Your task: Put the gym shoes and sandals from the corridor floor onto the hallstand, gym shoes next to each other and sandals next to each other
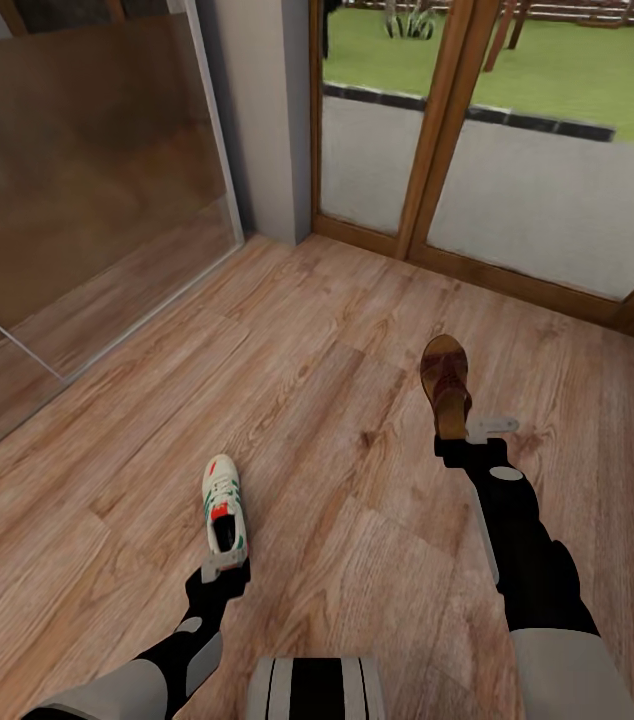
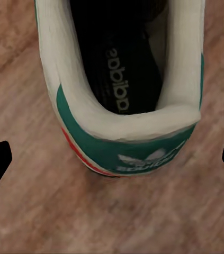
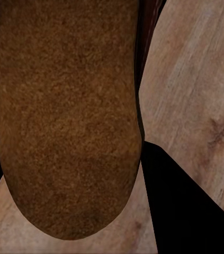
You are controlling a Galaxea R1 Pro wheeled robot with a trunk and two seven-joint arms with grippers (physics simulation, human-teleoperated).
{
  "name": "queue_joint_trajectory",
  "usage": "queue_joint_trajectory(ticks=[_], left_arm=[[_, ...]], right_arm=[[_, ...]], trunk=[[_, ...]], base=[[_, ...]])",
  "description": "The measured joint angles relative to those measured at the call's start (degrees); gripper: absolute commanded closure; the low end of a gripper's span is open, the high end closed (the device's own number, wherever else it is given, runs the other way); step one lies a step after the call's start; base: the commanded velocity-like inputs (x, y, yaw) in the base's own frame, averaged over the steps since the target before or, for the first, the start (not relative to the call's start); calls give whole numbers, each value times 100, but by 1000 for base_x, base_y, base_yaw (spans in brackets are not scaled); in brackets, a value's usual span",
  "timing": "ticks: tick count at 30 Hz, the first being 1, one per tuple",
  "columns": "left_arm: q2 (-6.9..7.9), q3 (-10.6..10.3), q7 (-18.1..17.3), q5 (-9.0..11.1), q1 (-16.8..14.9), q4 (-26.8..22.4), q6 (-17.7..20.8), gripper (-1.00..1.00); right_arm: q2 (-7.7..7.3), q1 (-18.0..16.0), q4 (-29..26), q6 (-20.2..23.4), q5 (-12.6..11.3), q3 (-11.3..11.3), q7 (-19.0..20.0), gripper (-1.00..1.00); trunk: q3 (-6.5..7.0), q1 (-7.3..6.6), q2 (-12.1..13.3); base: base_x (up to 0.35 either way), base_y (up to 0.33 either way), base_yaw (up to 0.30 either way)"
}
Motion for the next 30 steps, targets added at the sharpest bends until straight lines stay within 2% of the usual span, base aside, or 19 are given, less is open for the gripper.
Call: queue_joint_trajectory(ticks=[6, 15, 20, 30], left_arm=[[1, 0, -1, 3, -1, -7, -138, -100], [1, 0, -2, 2, 0, -8, -168, -100], [1, 1, -2, -2, 0, -15, -178, -100], [2, 0, -2, -41, -1, -17, -366, -100]], right_arm=[[0, 0, 0, 0, -3, -1, 0, 100], [0, 0, -2, 0, 0, 0, 0, 100], [0, 0, 0, 0, -3, -1, 0, 100], [0, 0, -4, 0, 0, 0, 0, 100]], trunk=[[-137, 13, -6], [-169, 13, -7], [-292, 26, -13], [-348, 26, -13]], base=[[0, 0, 0], [0, 0, 0], [0, 0, 0], [0, 0, 0]])
